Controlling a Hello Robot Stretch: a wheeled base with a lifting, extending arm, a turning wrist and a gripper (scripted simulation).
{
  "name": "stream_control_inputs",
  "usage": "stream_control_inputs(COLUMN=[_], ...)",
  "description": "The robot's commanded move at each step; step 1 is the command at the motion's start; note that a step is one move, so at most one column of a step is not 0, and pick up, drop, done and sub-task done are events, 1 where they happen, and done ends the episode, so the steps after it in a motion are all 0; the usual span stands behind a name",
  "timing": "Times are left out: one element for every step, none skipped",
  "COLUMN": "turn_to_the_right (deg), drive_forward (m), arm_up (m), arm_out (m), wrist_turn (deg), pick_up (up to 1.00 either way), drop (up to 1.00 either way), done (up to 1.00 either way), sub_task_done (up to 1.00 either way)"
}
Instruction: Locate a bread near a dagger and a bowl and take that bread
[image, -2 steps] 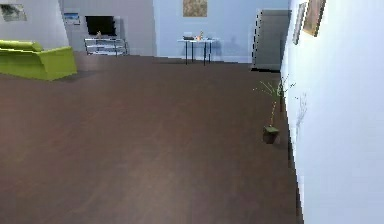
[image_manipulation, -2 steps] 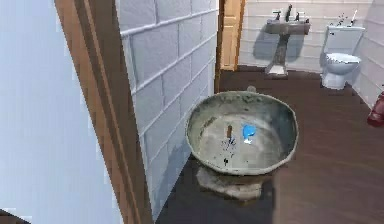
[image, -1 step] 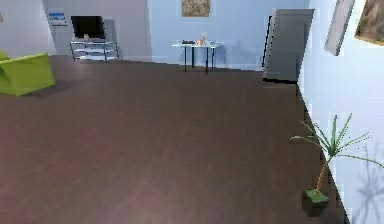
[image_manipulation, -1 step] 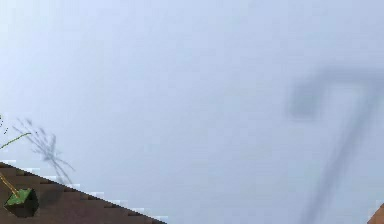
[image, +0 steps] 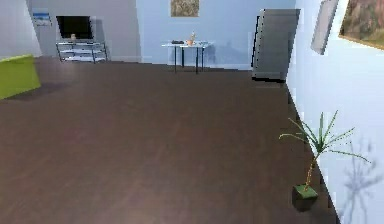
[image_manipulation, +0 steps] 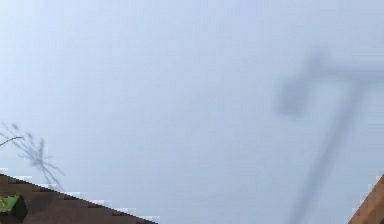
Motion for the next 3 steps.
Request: stream_control_inputs(turn_to_the_right=[-3.0,0.0,0.0], drive_forward=[0.00,1.00,0.15], arm_up=[0.00,0.00,0.00], arm_out=[0.00,0.00,0.00], wrist_turn=[0.0,0.0,0.0], pick_up=[0.00,0.00,0.00], drop=[0.00,0.00,0.00], done=[0.00,0.00,0.00], sub_task_done=[0.00,0.00,0.00])
